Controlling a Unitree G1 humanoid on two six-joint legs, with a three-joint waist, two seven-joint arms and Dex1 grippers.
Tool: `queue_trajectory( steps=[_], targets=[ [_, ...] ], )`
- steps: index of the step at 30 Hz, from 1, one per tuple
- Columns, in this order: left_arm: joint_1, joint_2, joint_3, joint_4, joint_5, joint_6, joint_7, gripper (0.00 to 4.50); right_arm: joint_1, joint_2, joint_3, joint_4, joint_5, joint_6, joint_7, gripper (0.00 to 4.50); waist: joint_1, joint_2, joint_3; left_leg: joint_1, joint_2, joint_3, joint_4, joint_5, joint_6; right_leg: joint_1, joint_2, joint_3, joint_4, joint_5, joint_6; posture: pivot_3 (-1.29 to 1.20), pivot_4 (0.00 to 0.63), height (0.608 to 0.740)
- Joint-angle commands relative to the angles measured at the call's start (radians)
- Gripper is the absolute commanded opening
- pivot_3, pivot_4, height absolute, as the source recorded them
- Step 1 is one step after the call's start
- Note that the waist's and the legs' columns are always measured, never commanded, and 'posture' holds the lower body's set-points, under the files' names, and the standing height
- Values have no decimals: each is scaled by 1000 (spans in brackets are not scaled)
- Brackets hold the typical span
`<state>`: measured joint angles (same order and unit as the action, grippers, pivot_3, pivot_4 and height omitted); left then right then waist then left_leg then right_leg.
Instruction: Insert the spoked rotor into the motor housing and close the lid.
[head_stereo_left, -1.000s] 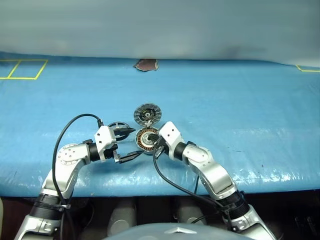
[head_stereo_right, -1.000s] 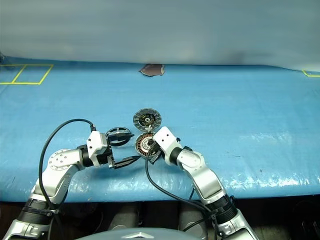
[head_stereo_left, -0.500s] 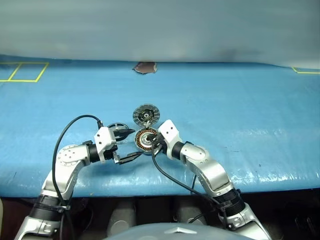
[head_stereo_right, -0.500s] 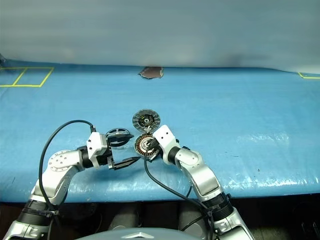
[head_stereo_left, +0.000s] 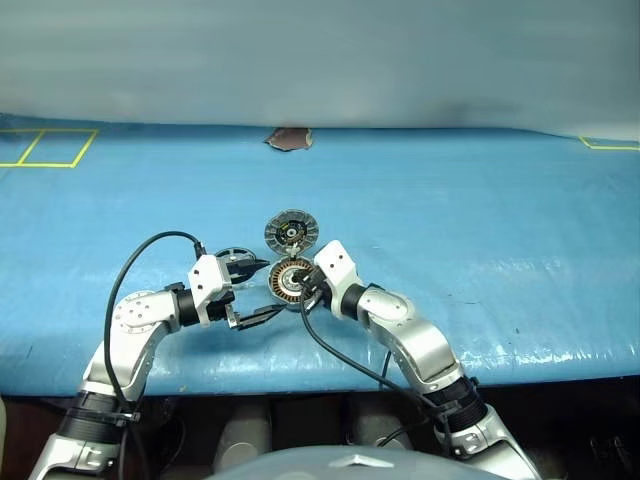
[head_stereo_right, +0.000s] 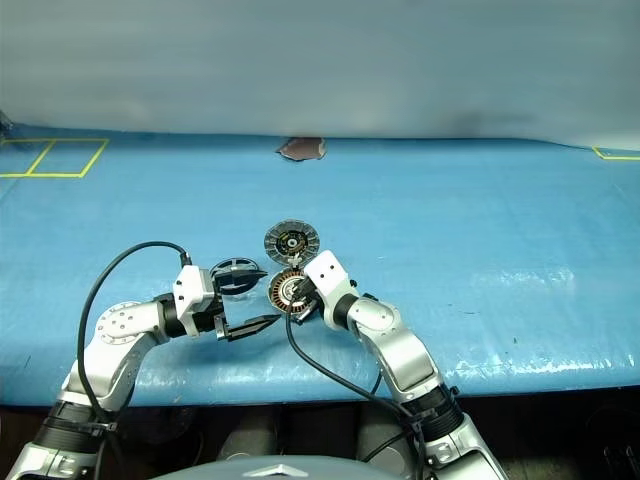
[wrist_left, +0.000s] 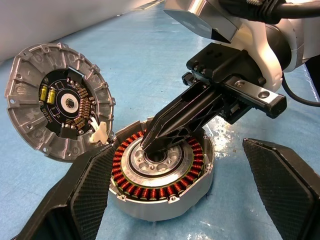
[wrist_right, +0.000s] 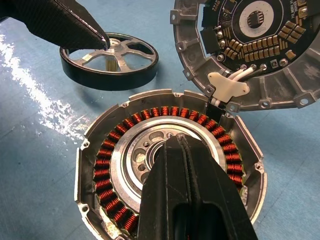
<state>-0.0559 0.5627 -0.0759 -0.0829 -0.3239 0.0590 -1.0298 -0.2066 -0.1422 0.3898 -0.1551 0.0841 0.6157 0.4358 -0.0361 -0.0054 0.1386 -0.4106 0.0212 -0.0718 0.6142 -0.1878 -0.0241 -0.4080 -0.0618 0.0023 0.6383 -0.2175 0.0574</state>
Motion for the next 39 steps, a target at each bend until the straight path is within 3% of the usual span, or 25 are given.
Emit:
queue_trajectory(
  steps=[1,25,39],
  targets=[
    [-4,11,16,-31,-7,-6,1,4500,63,-13,28,138,-13,107,-7,22,0,0,0,0,0,0,0,0,0,0,0,0,0,0,0,0,150,740],
    [3,11,19,-38,-10,-1,9,4500,78,-6,33,199,-27,115,-26,22,-3,3,-9,3,4,2,-1,-3,-5,-1,1,0,2,-2,-3,0,150,740],
    [-6,23,26,-30,-18,9,-3,4500,73,7,-40,-180,106,60,22,22,-1,1,7,-6,5,5,-3,-4,-6,-7,2,0,2,-4,-5,0,150,740]
  ],
)
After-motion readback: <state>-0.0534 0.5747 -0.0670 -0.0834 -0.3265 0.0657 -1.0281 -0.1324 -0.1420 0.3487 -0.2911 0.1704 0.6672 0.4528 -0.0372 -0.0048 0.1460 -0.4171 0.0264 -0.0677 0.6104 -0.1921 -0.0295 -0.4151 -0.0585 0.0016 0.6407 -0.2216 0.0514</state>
